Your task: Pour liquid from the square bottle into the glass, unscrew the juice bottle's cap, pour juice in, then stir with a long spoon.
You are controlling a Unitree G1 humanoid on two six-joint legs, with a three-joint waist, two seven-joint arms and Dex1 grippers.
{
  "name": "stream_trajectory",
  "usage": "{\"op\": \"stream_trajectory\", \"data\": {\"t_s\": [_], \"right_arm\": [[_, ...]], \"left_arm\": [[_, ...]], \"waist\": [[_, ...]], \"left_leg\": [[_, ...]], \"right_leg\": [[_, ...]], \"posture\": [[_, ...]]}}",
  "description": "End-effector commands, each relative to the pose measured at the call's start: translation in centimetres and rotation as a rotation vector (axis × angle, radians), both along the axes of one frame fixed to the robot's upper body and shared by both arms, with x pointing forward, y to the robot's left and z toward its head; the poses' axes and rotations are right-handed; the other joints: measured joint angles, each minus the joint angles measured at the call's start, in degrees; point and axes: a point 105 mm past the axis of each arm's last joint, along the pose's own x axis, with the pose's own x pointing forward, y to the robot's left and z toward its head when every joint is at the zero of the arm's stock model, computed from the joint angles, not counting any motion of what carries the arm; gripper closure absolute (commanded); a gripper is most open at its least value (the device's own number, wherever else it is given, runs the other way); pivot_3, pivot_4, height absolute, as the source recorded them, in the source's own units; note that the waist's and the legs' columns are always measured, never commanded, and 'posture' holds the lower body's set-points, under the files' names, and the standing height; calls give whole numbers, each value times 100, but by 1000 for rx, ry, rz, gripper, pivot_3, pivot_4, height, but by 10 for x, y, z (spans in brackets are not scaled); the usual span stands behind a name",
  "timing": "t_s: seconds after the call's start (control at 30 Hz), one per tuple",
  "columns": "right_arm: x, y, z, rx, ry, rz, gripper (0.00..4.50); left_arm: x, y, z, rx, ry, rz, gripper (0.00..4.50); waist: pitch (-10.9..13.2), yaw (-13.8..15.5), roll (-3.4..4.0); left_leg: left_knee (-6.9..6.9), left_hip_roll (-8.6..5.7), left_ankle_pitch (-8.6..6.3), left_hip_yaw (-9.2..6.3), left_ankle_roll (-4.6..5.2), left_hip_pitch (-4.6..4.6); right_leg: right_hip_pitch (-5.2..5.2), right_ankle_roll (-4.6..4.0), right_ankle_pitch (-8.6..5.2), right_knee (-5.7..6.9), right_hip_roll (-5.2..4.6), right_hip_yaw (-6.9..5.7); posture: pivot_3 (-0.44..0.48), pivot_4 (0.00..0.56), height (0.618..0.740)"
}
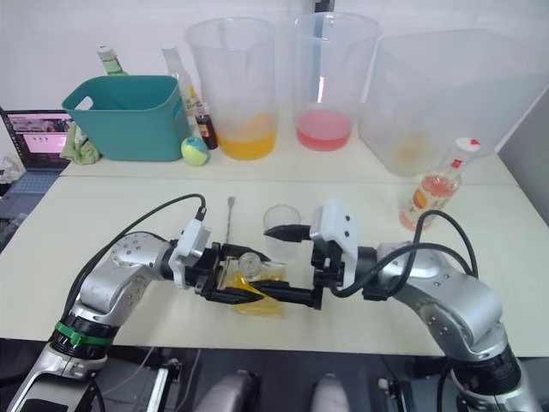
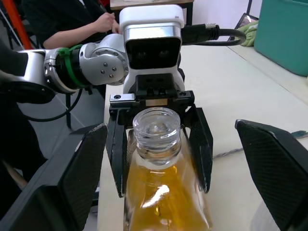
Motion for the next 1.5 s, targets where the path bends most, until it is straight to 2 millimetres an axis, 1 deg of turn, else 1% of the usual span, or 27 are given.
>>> {"op": "stream_trajectory", "data": {"t_s": [0.03, 0.33, 0.5, 0.57, 0.7, 0.93, 0.97, 1.1, 1.23, 1.33, 1.47, 1.5], "right_arm": [[-4, 8, 5, 4, -71, 24, 0], [-3, 13, 8, 19, -103, 22, 0], [-6, 20, 13, 33, -112, 43, 0], [-5, 23, 14, 36, -114, 47, 547], [-5, 25, 15, 36, -115, 50, 1886], [-3, 25, 9, 3, -97, 56, 4259], [-3, 25, 8, -1, -95, 55, 4472], [-4, 24, 8, -4, -96, 56, 4500], [-8, 24, 14, 19, -109, 71, 4500], [-10, 23, 14, 7, -114, 86, 3664], [-7, 22, 13, -3, -128, 63, 2294], [-7, 22, 12, -9, -122, 62, 2086]], "left_arm": [[3, 3, -8, 55, 5, 18, 1696], [6, 3, -5, 63, 6, 17, 1696], [6, 2, -4, 64, 7, 15, 1696], [6, 1, -4, 65, 6, 15, 1696], [6, 0, -4, 65, 5, 14, 1696], [4, 0, -4, 64, 5, 17, 1696], [5, 0, -4, 64, 5, 18, 1696], [5, 0, -4, 64, 5, 22, 1696], [5, 0, -3, 64, 6, 25, 1696], [6, 0, -3, 66, 6, 26, 1696], [6, 0, -3, 67, 6, 27, 1696], [5, -1, -3, 67, 6, 27, 1696]], "waist": [[-1, 2, 1], [-1, 1, 1], [-1, -4, 1], [-1, -1, 1], [-1, -1, 1], [-1, -2, 2], [-1, -2, 2], [-1, -1, 2], [-1, 0, 2], [-1, 0, 2], [-1, -1, 2], [-1, -1, 2]], "left_leg": [[0, 0, 0, 0, 0, 0], [0, -1, 0, -1, -1, 0], [-1, -1, 0, -1, -1, 1], [-1, 0, 1, -1, -1, 0], [-1, -1, 0, -3, -1, 0], [-1, -1, 0, -3, -1, 2], [-1, -1, 0, -3, -1, 2], [-1, -1, 0, -3, -1, 2], [-2, -1, 1, -3, -1, 2], [-2, -1, 0, -3, -1, 2], [-2, -1, 0, -3, -1, 2], [-3, -1, 0, -3, -1, 2]], "right_leg": [[0, 0, 0, 0, 0, 0], [-1, 0, 0, 1, 0, 1], [-1, 0, 0, 1, 0, 1], [-2, 0, 0, 1, 0, 1], [-1, 0, 0, 1, 0, 1], [-1, 0, 0, 1, 0, 1], [-1, 0, 0, 1, 0, 1], [0, 0, 0, 1, 0, 1], [0, 0, 0, 1, 0, 1], [0, 0, 0, 1, 0, 1], [-1, 0, 0, 1, 0, 1], [-1, 0, 0, 1, 0, 1]], "posture": [[0, 150, 729], [0, 150, 729], [0, 150, 729], [0, 150, 729], [0, 150, 729], [0, 150, 729], [0, 150, 729], [0, 150, 729], [0, 150, 729], [0, 150, 729], [0, 150, 729], [0, 150, 729]]}}
